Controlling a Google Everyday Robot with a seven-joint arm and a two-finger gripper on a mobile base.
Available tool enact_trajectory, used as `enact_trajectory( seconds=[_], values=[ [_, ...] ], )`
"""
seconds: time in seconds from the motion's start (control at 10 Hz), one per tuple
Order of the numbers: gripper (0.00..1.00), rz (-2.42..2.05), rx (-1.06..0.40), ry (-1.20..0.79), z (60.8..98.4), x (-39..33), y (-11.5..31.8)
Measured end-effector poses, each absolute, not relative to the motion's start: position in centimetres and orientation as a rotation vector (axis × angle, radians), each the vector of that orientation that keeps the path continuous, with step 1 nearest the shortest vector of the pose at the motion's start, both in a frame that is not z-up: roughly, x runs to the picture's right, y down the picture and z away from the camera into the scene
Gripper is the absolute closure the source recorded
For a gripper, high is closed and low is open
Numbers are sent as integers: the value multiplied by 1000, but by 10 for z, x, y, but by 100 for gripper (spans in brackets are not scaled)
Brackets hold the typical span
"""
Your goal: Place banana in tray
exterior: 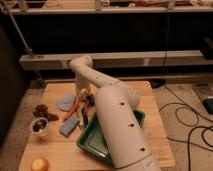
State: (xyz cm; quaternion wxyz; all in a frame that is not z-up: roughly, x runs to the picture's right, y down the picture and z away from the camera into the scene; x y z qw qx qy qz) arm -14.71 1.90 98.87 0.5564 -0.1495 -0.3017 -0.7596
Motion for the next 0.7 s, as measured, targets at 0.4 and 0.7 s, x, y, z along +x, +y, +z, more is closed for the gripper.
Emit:
enact_trajectory(
  seconds=[0.4,0.7],
  values=[
    [100,-1791,-181,-756,977,-157,4],
    [100,-1821,-34,-767,948,-171,-29]
  ],
)
